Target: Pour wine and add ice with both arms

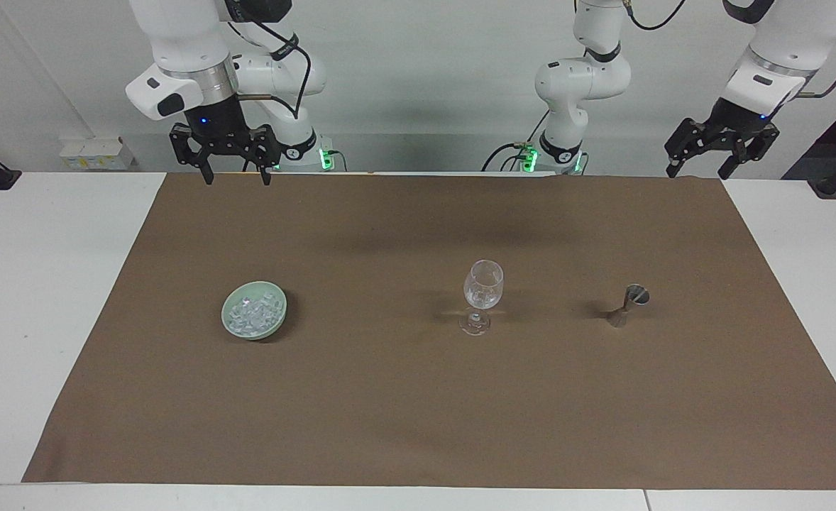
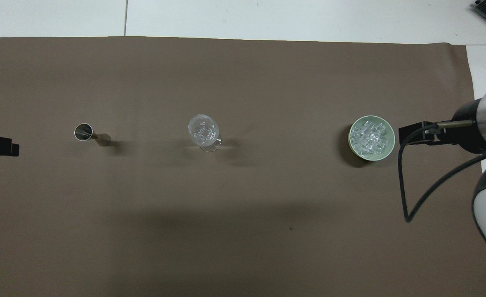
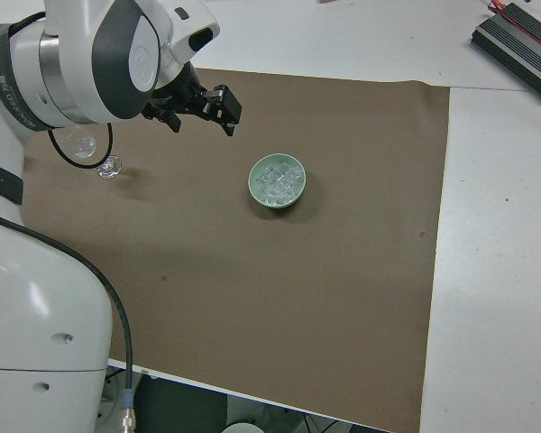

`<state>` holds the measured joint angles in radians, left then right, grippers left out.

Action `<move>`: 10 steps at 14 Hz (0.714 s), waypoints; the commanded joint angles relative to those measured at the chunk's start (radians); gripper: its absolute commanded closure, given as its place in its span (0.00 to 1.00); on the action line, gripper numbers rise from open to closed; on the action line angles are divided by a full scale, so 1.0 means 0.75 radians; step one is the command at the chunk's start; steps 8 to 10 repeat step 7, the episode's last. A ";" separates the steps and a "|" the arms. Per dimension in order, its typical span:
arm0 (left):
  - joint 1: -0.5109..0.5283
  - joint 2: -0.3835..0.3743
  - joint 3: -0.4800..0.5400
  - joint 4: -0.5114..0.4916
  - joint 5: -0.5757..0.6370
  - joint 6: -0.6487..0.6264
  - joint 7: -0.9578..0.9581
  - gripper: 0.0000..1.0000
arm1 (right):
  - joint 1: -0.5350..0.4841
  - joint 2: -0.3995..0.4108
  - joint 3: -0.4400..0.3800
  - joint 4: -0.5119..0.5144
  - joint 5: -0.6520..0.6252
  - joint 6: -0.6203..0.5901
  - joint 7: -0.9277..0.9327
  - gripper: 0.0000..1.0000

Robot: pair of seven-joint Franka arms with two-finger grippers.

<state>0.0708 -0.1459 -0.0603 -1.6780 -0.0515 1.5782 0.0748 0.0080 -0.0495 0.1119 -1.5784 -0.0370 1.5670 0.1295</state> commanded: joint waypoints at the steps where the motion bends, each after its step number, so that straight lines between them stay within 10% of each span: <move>1: 0.004 -0.006 0.001 0.014 -0.013 -0.024 0.007 0.00 | 0.032 -0.028 -0.065 -0.016 0.029 -0.011 -0.017 0.00; 10: 0.004 -0.006 0.001 0.014 -0.013 -0.024 0.007 0.00 | 0.016 -0.026 -0.059 -0.016 0.031 -0.022 -0.021 0.00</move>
